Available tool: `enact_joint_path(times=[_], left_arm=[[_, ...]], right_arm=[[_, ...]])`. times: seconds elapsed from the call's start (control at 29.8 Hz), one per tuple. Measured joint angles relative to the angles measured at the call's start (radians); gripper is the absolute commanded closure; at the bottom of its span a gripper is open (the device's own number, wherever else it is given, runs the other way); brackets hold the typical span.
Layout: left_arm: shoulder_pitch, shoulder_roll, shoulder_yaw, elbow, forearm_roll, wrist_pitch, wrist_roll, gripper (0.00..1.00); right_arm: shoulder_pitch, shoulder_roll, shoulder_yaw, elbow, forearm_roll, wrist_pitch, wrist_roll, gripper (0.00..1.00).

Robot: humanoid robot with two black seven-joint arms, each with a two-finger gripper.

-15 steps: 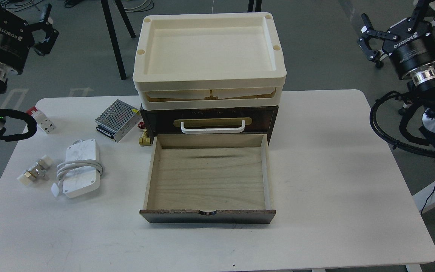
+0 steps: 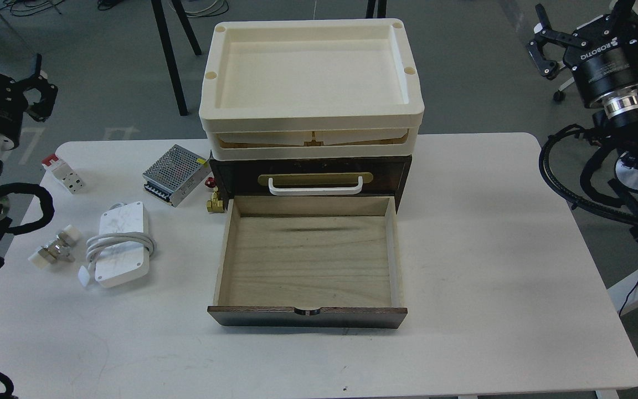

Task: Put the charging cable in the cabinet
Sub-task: 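Move the left gripper toward the white charger and cable, then lower the left gripper onto the white charger and close it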

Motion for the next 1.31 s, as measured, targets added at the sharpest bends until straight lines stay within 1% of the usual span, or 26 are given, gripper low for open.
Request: enact_joint_path(times=[0.07, 0.13, 0.27, 0.34, 0.4, 0.57, 0.67, 0.77, 0.91, 1.07, 1.17, 1.31], left_arm=[[0.013, -0.014, -0.037, -0.036, -0.014, 0.000, -0.004, 0.00], [0.042, 0.000, -0.072, -0.140, -0.020, 0.000, -0.004, 0.00], [0.116, 0.156, -0.136, -0.463, 0.005, 0.000, -0.005, 0.00], [0.126, 0.240, -0.147, -0.569, 0.090, 0.000, -0.005, 0.00], [0.129, 0.300, -0.150, -0.623, 0.241, 0.000, -0.005, 0.00], [0.144, 0.414, -0.135, -0.781, 0.760, -0.001, -0.005, 0.00], [0.179, 0.478, -0.091, -0.847, 1.074, -0.001, -0.005, 0.00], [0.198, 0.526, -0.027, -0.865, 1.389, 0.000, -0.005, 0.01], [0.201, 0.549, 0.076, -0.846, 1.813, 0.004, -0.005, 0.04], [0.203, 0.538, 0.128, -0.710, 2.309, 0.070, -0.005, 0.05], [0.202, 0.517, 0.155, -0.644, 2.348, 0.081, -0.005, 0.05], [0.192, 0.453, 0.204, -0.569, 2.351, 0.085, -0.005, 0.05]], right_arm=[[0.000, 0.000, 0.001, 0.000, 0.000, 0.000, 0.000, 0.00], [-0.001, -0.001, 0.002, 0.000, 0.000, 0.000, 0.000, 0.00], [-0.008, -0.011, 0.003, 0.000, 0.000, 0.000, 0.001, 0.00], [-0.015, -0.012, 0.003, 0.000, 0.000, 0.000, 0.001, 0.00], [-0.022, -0.014, 0.004, 0.000, 0.000, 0.000, 0.002, 0.00], [-0.045, -0.014, 0.019, 0.000, 0.000, 0.000, 0.003, 0.00], [-0.062, -0.014, 0.031, 0.000, 0.000, 0.000, 0.003, 0.00], [-0.078, -0.014, 0.040, 0.000, 0.000, 0.000, 0.003, 0.00], [-0.089, -0.014, 0.046, 0.000, 0.001, 0.000, 0.003, 0.00], [-0.095, -0.014, 0.053, 0.000, 0.001, 0.000, 0.003, 0.00], [-0.095, -0.014, 0.054, 0.000, 0.001, 0.000, 0.003, 0.00], [-0.095, -0.014, 0.054, 0.000, 0.001, 0.000, 0.003, 0.00]])
